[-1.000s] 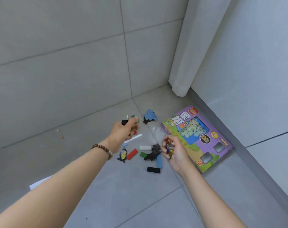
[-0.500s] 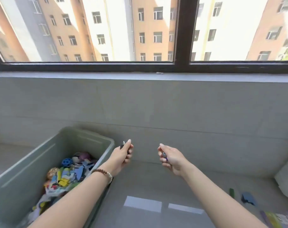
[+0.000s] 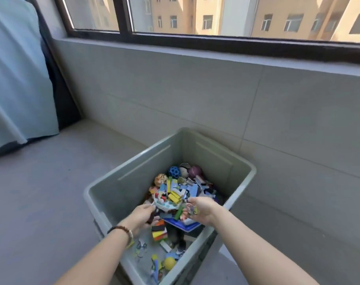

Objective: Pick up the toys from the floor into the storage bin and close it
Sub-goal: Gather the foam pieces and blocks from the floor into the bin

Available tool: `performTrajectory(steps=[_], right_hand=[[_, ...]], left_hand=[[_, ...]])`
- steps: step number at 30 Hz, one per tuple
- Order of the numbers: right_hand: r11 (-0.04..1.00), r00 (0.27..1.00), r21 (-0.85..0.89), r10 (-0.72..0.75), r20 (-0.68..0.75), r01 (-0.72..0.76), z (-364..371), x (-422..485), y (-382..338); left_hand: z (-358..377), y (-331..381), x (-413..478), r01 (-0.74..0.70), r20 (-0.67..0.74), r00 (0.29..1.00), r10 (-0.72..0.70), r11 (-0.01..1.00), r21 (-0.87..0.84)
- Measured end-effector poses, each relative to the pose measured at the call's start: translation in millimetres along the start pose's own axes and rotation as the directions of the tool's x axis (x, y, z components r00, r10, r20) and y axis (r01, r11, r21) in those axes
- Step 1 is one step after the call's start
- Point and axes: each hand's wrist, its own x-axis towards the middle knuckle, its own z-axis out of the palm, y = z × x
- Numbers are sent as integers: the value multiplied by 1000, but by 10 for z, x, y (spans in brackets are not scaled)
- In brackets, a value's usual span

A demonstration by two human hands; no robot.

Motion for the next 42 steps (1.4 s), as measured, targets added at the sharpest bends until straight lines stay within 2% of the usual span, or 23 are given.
performTrajectory(steps=[2, 6, 10, 14, 16, 18, 20, 22, 26, 31, 34, 39, 42], right_hand=[[999, 997, -42, 23, -77, -26, 43, 203, 49], [953, 993, -302, -68, -97, 36, -18, 402, 75], [740, 970, -647, -243, -2, 184, -64, 228, 14], [454, 879, -823, -466, 107, 341, -275, -177, -128], [341, 838, -866, -527, 145, 365, -489, -467, -216], [288, 818, -894, -559, 134, 344, -788, -809, -306], [277, 797, -909, -597, 91, 312, -1174, -1176, -372], [296, 770, -915, -638, 25, 275, -1644, -1550, -379], [425, 719, -891, -668, -193, 156, -2765, -2280, -152], [626, 643, -777, -569, -512, -65, -4250, -3084, 571], [723, 607, -675, -474, -638, -146, -4960, -3369, 1150], [832, 577, -517, -325, -749, -202, -5700, -3345, 2118], [891, 612, -417, -229, -757, -182, -5972, -3152, 2475]], left_hand=[[-77, -31, 99, -14, -8, 1000, 14, 999, -29], [-177, -79, 184, -65, -79, 994, 76, 989, 134], [-159, -31, 68, -128, -76, 984, 163, 930, 343], [16, 151, -226, -262, -1, 949, 314, 795, 547], [202, 271, -414, -335, 72, 923, 377, 698, 633], [473, 400, -627, -417, 159, 883, 443, 580, 700], [826, 492, -843, -488, 236, 837, 493, 479, 730], [1237, 526, -1019, -562, 326, 787, 524, 389, 730], [2195, 374, -1316, -686, 512, 685, 519, 221, 693], [3403, -145, -1597, -756, 697, 615, 369, 25, 654], [4034, -616, -1651, -783, 773, 581, 253, -82, 616], [4874, -1492, -1659, -806, 818, 571, 69, -142, 575], [5244, -1959, -1604, -803, 810, 586, -23, -151, 577]])
